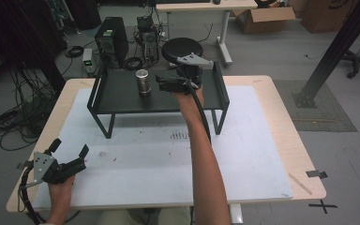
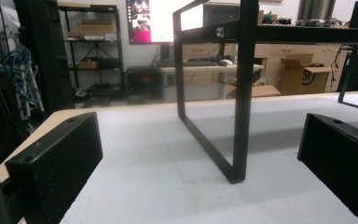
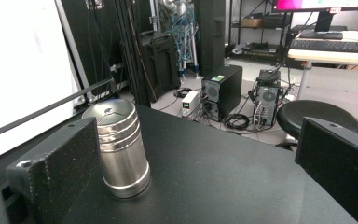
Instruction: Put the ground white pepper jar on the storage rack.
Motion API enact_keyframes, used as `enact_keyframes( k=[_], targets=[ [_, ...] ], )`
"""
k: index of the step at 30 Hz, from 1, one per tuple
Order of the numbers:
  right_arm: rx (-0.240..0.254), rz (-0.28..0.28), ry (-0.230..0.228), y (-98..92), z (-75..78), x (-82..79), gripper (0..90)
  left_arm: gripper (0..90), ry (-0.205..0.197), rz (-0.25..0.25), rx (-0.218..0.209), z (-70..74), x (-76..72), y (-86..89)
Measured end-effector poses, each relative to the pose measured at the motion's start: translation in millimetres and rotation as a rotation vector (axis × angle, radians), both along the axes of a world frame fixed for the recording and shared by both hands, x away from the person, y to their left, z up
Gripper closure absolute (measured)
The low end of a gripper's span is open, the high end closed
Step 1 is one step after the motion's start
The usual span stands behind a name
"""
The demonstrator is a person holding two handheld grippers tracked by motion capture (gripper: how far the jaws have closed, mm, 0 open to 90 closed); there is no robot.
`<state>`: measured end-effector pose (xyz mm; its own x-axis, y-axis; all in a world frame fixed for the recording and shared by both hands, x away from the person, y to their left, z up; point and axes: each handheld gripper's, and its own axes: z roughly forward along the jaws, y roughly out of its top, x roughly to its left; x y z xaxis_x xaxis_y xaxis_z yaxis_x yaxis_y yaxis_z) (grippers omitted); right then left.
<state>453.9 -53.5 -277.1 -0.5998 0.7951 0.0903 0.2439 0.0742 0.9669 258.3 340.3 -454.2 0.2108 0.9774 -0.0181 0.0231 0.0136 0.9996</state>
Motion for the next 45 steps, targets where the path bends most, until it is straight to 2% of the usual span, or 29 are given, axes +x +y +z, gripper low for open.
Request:
enact_keyframes(
  k=[4,11,15,18,22,24,31,45],
  targets=[
    [0.004,0.003,-0.027,-7.7,0.8,-6.3,0.0,0.2,0.001,0.000,0.002,0.0,0.0,-0.1],
    [-0.004,-0.030,-0.035,-24.2,0.4,-17.1,0.0,0.3,0.002,0.000,0.006,0.1,0.1,-0.1],
    [0.000,-0.020,-0.066,-34.3,0.9,-24.1,0.0,0.3,0.001,0.000,0.003,0.1,0.1,-0.4],
    [0.001,-0.025,-0.072,-42.2,-0.5,-29.4,0.0,0.2,0.002,0.000,0.004,0.1,0.1,-0.4],
    [-0.002,-0.039,-0.064,-46.8,-1.7,-32.8,0.0,0.2,0.001,0.000,0.004,0.0,0.0,-0.4],
    [0.001,-0.026,-0.080,-49.1,-2.3,-35.8,0.0,0.2,0.002,0.000,0.004,0.1,0.0,-0.5],
    [-0.001,-0.036,-0.093,-59.3,-5.0,-47.1,0.0,0.2,0.001,0.000,0.005,0.0,0.1,-0.4],
    [0.007,-0.033,-0.151,-81.6,-7.0,-72.3,0.0,0.3,0.002,0.000,0.007,0.1,0.1,-0.4]
  ],
)
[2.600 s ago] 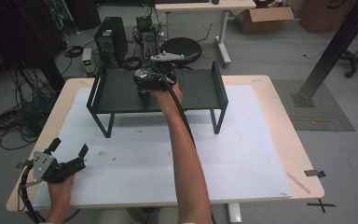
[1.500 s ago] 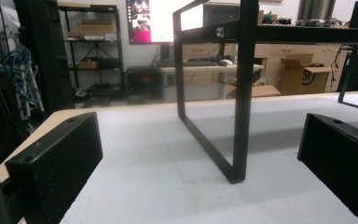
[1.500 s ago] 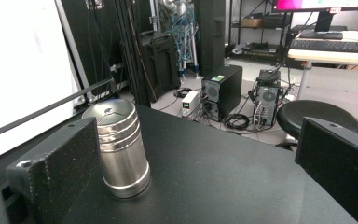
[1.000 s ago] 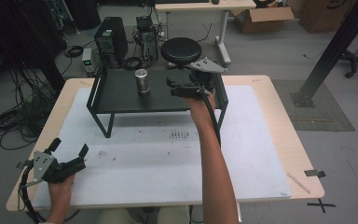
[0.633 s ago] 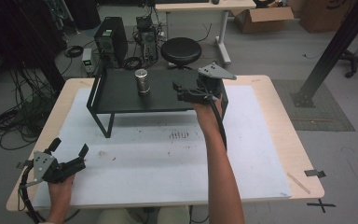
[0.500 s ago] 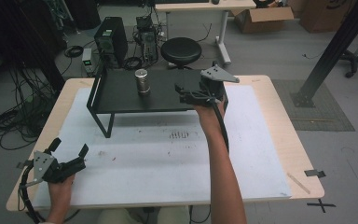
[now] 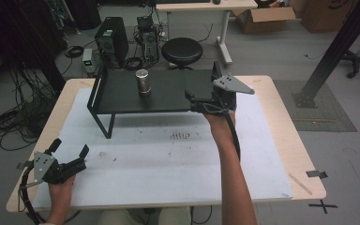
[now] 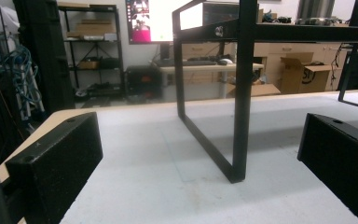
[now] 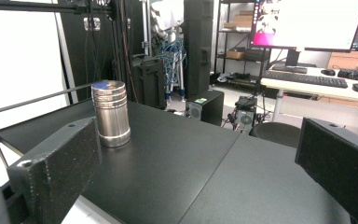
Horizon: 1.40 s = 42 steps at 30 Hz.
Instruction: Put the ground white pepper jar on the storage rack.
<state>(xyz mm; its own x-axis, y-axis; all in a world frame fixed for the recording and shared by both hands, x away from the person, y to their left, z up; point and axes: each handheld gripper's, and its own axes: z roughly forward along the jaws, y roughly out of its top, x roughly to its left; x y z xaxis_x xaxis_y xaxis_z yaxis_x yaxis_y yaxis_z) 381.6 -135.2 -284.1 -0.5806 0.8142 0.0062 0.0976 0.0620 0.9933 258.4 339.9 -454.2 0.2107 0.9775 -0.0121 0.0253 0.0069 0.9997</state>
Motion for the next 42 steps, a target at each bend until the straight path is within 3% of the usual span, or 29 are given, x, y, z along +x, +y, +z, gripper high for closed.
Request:
enact_keyframes(
  k=[16,42],
  targets=[
    [0.026,-0.008,-0.038,-18.8,-11.1,-25.4,0.0,0.2,0.001,0.000,0.003,0.1,0.0,0.2],
    [0.060,-0.066,-0.061,-48.9,-66.6,-69.2,0.0,0.2,0.002,0.000,0.001,0.1,0.1,0.0]
  ],
)
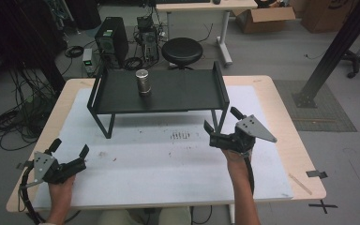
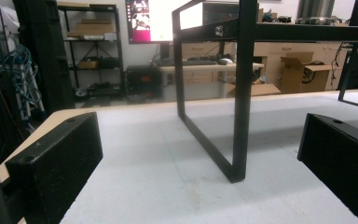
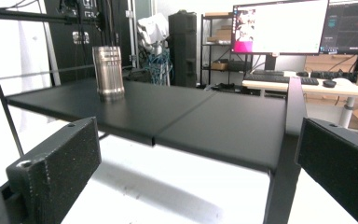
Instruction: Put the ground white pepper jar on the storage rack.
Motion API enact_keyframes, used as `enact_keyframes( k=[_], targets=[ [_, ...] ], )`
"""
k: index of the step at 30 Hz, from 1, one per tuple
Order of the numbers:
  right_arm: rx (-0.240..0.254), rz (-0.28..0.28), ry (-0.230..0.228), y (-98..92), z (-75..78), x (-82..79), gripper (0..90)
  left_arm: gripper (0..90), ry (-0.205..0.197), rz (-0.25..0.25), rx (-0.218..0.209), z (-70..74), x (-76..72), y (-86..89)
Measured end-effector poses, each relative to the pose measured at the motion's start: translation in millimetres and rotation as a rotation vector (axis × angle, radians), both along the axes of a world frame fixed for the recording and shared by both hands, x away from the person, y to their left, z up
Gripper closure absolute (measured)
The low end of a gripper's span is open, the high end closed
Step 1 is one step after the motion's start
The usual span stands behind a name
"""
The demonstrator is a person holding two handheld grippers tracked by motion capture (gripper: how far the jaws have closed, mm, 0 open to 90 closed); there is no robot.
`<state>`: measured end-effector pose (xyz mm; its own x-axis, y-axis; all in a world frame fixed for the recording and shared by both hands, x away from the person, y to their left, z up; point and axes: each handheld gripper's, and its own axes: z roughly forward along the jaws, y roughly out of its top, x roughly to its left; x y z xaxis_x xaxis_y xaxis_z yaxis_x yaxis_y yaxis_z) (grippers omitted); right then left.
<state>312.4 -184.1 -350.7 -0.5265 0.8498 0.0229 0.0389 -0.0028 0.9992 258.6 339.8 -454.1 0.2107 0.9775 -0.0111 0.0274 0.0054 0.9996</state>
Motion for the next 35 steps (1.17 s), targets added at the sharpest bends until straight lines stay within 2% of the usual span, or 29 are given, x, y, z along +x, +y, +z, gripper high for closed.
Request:
enact_keyframes(
  k=[1,2,9,16,28,35],
  targets=[
    [-0.006,-0.006,0.006,-1.5,-9.2,-2.8,0.0,0.3,0.000,0.000,0.000,0.0,0.0,0.0],
    [-0.006,-0.006,0.006,-1.5,-9.2,-2.8,0.0,0.3,0.000,0.000,0.000,0.0,0.0,0.0],
    [0.002,-0.034,0.031,-6.9,-43.6,-8.3,0.0,0.3,-0.001,0.000,0.000,0.0,-0.1,0.0],
    [0.017,-0.061,0.052,-11.7,-67.7,-11.5,0.0,0.2,0.000,0.000,0.000,0.0,0.0,0.0],
    [0.033,-0.096,0.045,-12.7,-95.3,-15.6,0.0,0.2,-0.001,-0.001,0.001,-0.1,-0.1,-0.1],
    [0.001,-0.097,0.024,-10.0,-100.4,-18.0,0.0,0.2,-0.002,-0.001,0.001,-0.1,-0.2,-0.2]
  ],
)
